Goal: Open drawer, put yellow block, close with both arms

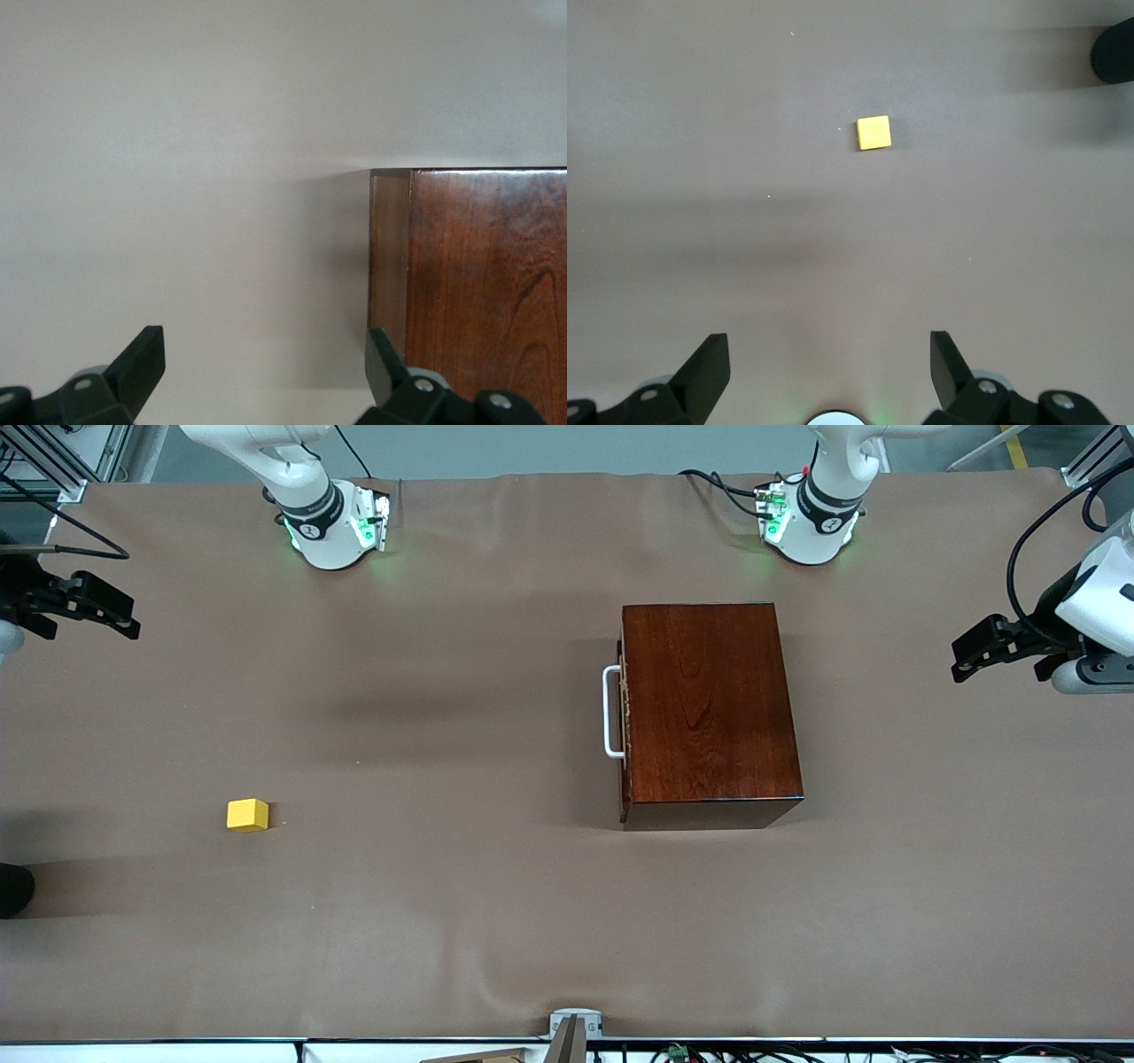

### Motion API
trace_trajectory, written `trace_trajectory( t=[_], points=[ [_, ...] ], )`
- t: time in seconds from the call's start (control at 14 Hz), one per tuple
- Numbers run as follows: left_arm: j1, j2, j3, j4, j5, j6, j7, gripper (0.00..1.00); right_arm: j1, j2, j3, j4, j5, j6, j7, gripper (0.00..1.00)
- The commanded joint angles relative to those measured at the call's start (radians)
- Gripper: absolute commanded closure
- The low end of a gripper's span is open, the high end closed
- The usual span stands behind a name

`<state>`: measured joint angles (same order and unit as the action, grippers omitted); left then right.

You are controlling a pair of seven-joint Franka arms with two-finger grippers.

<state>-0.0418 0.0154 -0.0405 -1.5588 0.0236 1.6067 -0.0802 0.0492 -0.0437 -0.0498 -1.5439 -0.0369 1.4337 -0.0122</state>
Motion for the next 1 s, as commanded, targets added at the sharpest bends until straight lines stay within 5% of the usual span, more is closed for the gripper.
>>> trace_trajectory(
  t=[0.0,0.93],
  points=[
    [0.01,0.0,-0.002,0.0,-0.005,-0.004,-0.01,0.0,0.004,-0.009,0.002,-0.01,-0.002,-0.002,0.006,0.0],
    [-0.004,0.015,-0.002,0.013,-0.01,0.001,-0.013,0.0,0.012,-0.009,0.002,-0.008,-0.001,-0.029,0.006,0.0]
  ],
)
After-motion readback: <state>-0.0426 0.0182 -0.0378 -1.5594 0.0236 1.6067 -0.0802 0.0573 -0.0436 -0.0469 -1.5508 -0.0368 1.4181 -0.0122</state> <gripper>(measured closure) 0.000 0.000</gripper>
